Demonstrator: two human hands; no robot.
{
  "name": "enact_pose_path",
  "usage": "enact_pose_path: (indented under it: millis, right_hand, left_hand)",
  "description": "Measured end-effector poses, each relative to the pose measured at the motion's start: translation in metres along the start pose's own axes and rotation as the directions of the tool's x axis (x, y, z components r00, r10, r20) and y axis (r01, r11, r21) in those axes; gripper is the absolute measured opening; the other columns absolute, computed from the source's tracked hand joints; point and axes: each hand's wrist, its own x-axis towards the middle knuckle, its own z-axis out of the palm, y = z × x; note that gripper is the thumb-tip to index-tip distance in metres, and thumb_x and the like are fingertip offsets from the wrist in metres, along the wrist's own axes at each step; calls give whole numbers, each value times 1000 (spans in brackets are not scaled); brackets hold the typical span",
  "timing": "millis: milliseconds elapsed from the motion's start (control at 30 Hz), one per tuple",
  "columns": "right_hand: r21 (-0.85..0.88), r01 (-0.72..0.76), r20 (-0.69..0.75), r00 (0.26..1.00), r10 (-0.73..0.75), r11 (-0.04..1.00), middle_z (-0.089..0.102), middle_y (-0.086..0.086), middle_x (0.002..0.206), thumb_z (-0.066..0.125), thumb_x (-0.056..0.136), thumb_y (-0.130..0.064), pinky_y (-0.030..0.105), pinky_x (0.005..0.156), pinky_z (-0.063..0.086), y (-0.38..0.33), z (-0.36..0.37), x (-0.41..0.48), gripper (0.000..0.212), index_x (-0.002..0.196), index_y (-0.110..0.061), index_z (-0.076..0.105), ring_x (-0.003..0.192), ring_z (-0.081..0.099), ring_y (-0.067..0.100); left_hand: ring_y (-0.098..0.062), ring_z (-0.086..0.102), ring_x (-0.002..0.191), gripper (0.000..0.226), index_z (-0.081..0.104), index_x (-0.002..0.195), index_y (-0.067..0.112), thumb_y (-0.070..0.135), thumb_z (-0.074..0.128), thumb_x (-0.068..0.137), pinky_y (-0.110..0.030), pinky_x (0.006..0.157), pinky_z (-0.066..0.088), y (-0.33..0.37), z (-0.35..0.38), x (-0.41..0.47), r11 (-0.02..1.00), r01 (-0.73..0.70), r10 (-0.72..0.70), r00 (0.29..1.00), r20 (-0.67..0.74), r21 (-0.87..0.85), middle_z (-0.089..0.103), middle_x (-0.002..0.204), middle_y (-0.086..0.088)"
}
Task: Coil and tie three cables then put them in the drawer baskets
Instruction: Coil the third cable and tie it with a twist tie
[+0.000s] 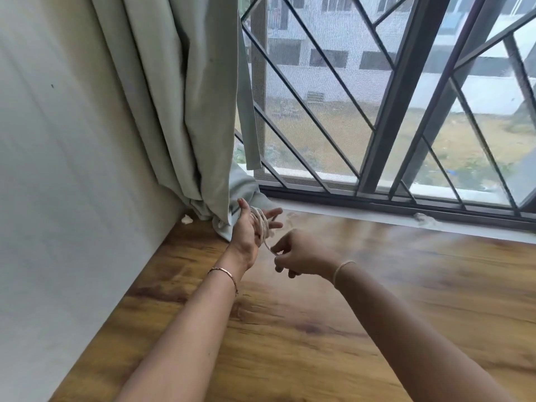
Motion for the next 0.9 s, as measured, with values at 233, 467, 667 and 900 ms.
enact_pose_path:
  millis: [233,467,667,900]
  right_hand:
    - [91,198,31,979,-201,976,67,3,64,63,87,-4,21,50,50,-2,-21,6,2,85,-4,63,52,64,10]
    - [85,301,-153,946,-286,950,66,15,74,66,87,-13,44,69,52,14,-53,21,12,77,-10,60,67,59,20]
    - [217,350,-189,931,-313,911,63,9,80,68,86,-17,23,66,47,22,-63,17,17,88,-1,64,71,55,17]
    - [564,362,-148,928,-341,742,63,30,104,60,91,-6,22,60,48,39,-51,12,8,96,0,58,65,60,7]
  left_hand:
    - [-16,50,45,73,46,65,9,64,8,94,-24,45,35,2,16,-12,982,30,-40,998,51,187,52,51,-4]
    - [-24,60,67,106,67,87,5,68,-18,84,-30,66,42,7,25,-18,937,75,-175,946,273,341,71,68,-8]
    - [-24,61,63,109,61,95,-1,77,-13,79,-32,65,44,5,29,-17,942,125,-231,913,335,311,68,78,-18]
    - [-23,53,54,103,63,74,6,83,-6,76,-28,54,42,6,30,-18,934,208,-308,881,360,292,50,56,-8]
